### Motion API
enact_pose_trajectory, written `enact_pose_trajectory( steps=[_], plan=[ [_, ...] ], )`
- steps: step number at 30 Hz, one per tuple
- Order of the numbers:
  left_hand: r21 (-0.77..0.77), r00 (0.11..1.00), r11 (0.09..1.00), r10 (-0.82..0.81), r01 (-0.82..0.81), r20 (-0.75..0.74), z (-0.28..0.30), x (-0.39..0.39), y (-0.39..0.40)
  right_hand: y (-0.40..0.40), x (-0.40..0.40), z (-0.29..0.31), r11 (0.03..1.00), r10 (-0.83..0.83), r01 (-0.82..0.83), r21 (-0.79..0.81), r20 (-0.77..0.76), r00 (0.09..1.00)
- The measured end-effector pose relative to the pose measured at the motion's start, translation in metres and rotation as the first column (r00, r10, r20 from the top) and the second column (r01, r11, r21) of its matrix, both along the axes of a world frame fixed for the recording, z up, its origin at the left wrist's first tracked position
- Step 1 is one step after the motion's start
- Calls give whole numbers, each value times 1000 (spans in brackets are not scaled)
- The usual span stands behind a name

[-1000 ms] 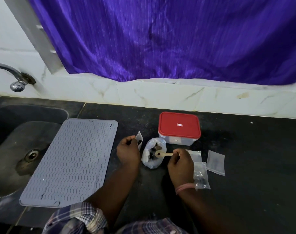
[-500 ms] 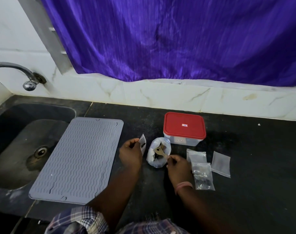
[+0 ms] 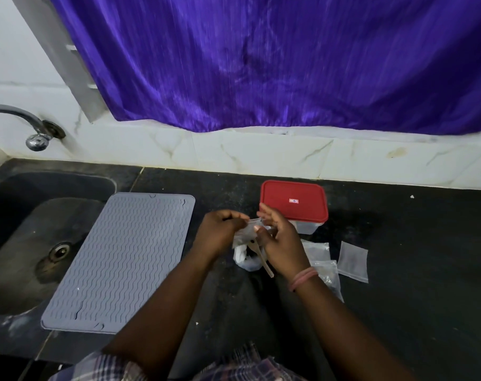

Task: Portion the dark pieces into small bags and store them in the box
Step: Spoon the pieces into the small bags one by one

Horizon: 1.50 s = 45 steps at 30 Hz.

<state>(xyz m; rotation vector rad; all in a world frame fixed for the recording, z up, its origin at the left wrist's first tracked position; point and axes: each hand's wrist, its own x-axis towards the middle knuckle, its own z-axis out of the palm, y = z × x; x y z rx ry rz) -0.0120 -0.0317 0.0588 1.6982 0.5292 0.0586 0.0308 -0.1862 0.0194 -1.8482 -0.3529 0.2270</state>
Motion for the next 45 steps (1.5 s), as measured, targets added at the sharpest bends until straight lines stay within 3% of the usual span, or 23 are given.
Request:
enact_pose_trajectory(
  steps=[7, 15, 23, 29, 34, 37, 41, 45],
  plan=[
    [-357, 997, 930, -74, 80, 31, -3, -9, -7, -19, 0, 16, 962, -148, 174, 212, -135, 980],
    [-163, 991, 983, -68, 86, 113, -3, -6, -30, -32, 3, 21, 919, -238, 291, 267, -211, 948],
    [-215, 973, 956, -169, 200, 156, 5, 5, -66, -61, -2, 28, 956, -234, 252, 150, -132, 963],
    [-171, 977, 962, -202, 211, 67, -5, 8, -92, -83, -18, 14, 948, -292, 300, 106, -84, 953],
    [-90, 979, 975, -204, 202, -13, -24, -2, -112, -94, -38, -8, 826, -301, 459, 328, -432, 850],
    [-133, 973, 969, -220, 210, -73, -31, -8, -119, -106, -46, -24, 760, -305, 546, 352, -550, 778],
    [-145, 954, 964, -248, 225, -170, -43, -18, -131, -126, -58, -43, 788, -428, 574, 221, -473, 770],
    [-81, 928, 962, -274, 262, -252, -53, -26, -146, -140, -71, -61, 804, -407, 559, 205, -495, 768]
  ],
)
